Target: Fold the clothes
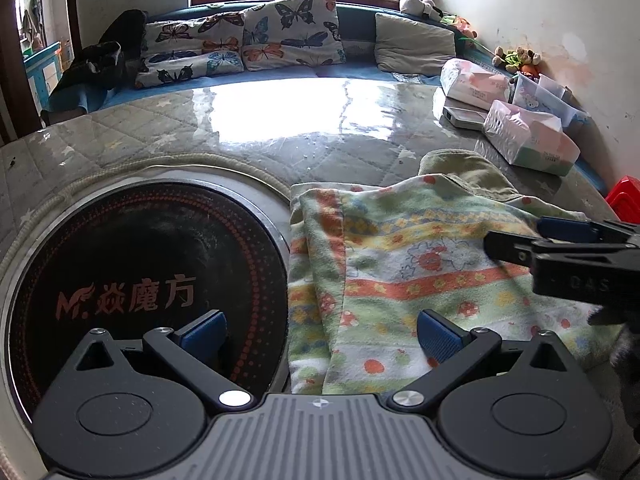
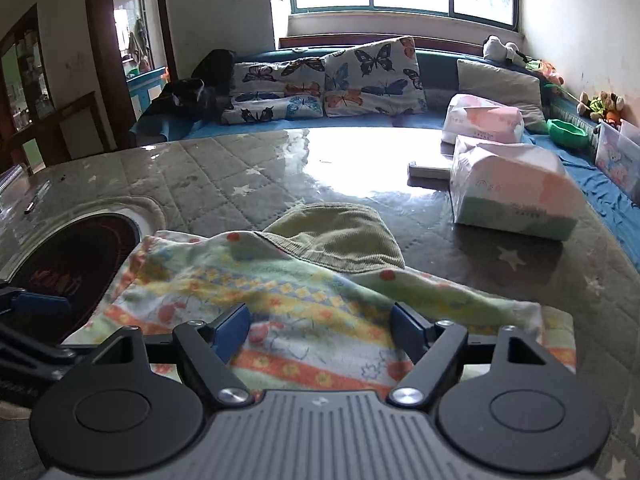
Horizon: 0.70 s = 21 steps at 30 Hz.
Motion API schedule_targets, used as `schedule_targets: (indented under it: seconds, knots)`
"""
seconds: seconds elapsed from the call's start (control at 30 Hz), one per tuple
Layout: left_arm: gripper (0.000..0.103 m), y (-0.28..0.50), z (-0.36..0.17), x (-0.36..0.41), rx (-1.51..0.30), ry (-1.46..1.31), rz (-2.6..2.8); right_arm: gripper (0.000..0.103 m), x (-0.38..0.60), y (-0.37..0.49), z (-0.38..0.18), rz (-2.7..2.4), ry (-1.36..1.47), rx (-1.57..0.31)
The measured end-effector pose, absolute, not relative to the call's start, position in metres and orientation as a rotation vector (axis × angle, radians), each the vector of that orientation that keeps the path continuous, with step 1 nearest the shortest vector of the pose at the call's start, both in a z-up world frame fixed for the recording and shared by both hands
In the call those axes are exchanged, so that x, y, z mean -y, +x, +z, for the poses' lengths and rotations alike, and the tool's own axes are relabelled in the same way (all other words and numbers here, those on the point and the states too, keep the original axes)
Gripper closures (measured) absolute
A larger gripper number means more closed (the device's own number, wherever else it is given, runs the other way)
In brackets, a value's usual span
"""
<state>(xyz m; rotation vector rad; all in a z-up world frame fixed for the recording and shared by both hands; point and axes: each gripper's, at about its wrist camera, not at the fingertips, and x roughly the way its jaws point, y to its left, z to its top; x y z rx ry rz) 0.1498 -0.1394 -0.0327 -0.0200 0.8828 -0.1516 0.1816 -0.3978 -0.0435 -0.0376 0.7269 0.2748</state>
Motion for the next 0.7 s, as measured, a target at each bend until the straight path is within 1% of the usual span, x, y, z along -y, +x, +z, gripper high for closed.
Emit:
schedule_targets:
  seconds: [0.07, 0.13, 0.2, 0.27, 0.3, 0.47, 0.53, 0.67, 0.7]
  knots:
    - [0.000, 0.150, -0.033, 0.139, -0.884, -0.022, -0.153, 0.025, 0.397, 0.183, -0.044, 0.273, -0.043, -0.731]
    - [0.000, 0.150, -0.034, 0.139, -0.885, -0.025, -0.154, 0.032, 0.397, 0.185, -0.040, 0.262, -0.036, -0.735]
    - [0.000, 0.150, -0.033, 0.138, -0.887, -0.026, -0.152, 0.037, 0.395, 0.187, -0.037, 0.261, -0.031, -0.732]
    - [0.000, 0.150, -0.033, 0.137, -0.888, -0.028, -0.150, 0.038, 0.391, 0.189, -0.036, 0.266, -0.036, -0.731]
    - [0.000, 0.150, -0.033, 0.136, -0.888, -0.029, -0.149, 0.040, 0.389, 0.190, -0.036, 0.268, -0.039, -0.730]
    - [0.000, 0.150, -0.032, 0.134, -0.888, -0.032, -0.142, 0.042, 0.382, 0.199, -0.041, 0.265, -0.051, -0.744]
    - [0.000, 0.149, -0.032, 0.133, -0.887, -0.031, -0.137, 0.047, 0.378, 0.202, -0.035, 0.267, -0.043, -0.737]
    - [0.000, 0.148, -0.031, 0.130, -0.884, -0.028, -0.131, 0.051, 0.365, 0.209, -0.027, 0.301, -0.051, -0.723]
    - [0.000, 0.148, -0.031, 0.129, -0.885, -0.029, -0.129, 0.056, 0.360, 0.212, -0.028, 0.311, -0.058, -0.727]
